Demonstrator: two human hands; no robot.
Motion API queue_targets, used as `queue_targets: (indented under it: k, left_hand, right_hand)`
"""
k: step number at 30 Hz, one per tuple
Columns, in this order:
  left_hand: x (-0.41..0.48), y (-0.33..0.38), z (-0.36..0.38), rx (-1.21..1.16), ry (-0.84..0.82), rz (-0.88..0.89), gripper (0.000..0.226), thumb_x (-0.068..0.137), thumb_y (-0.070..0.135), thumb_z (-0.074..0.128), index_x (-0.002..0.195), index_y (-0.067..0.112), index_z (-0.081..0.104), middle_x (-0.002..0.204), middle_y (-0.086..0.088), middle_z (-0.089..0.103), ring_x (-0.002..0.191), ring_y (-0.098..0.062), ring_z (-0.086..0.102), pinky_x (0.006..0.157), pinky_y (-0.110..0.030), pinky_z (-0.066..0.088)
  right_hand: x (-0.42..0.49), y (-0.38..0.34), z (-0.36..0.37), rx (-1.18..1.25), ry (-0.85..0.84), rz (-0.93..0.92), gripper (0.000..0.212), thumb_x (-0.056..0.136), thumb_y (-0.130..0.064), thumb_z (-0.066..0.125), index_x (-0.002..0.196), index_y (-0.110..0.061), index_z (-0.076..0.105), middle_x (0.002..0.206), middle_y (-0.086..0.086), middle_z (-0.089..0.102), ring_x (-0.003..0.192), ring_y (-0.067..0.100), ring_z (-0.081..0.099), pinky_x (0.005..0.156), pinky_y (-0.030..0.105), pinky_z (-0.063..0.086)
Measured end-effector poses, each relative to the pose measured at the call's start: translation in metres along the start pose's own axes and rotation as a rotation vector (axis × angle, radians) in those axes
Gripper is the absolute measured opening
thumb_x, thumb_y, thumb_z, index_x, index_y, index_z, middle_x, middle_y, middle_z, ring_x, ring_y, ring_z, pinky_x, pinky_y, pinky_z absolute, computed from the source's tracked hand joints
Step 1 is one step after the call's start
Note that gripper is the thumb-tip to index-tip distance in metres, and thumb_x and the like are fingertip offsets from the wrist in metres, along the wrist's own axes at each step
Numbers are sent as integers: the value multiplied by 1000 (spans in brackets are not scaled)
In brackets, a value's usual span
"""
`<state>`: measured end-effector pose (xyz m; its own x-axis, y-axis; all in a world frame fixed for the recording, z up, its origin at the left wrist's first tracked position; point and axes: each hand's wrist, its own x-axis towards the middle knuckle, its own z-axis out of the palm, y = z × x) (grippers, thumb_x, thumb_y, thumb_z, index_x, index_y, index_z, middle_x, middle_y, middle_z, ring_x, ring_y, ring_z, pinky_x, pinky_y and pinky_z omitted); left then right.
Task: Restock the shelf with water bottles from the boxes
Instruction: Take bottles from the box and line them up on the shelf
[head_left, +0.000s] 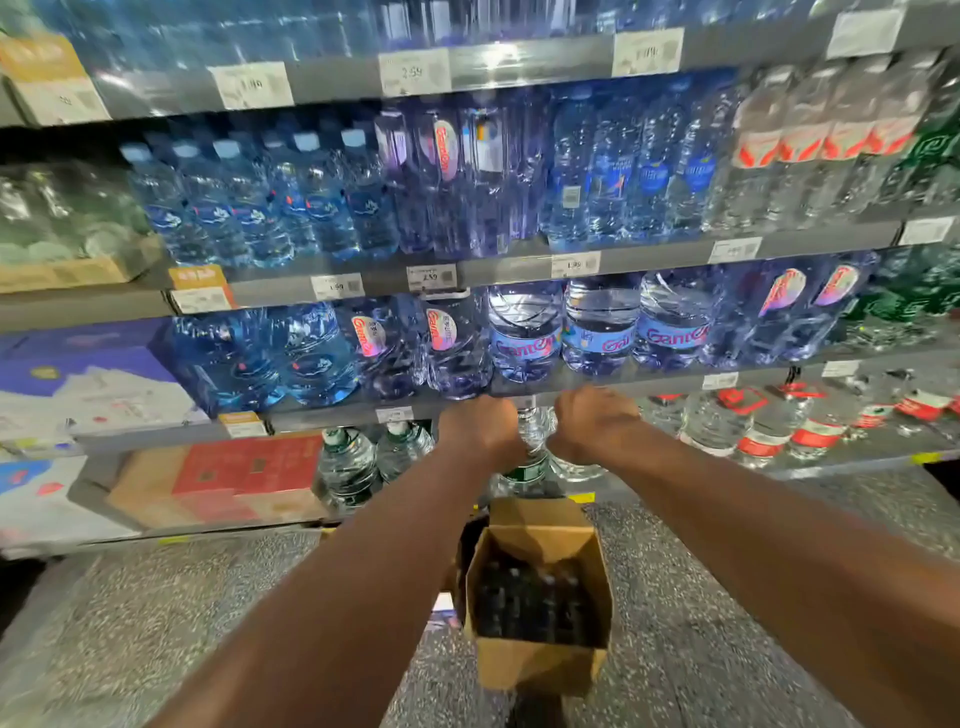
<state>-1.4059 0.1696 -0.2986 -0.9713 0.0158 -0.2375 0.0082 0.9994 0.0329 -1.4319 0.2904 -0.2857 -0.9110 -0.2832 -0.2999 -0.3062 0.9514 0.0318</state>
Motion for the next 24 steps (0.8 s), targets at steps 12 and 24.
queue_targets:
  k: [12,24]
  left_hand:
    - [52,5,157,-50,-267,-19,35,87,34,53,117,17,59,114,-7,60,104,-28,61,71,-33,44]
    - [100,-7,281,-110,-515,-9,16,89,32,49,90,18,57,75,1,52,75,-23,56,59,-30,40]
  right_hand:
    - [47,10,154,101,-238,-50,30,89,-30,55,115,-17,62,113,6,65,104,27,63,78,31,47]
    - [114,17,295,167,-466,108,26,85,-26,53,108,-14,59,102,3,61,100,28,61,76,32,45]
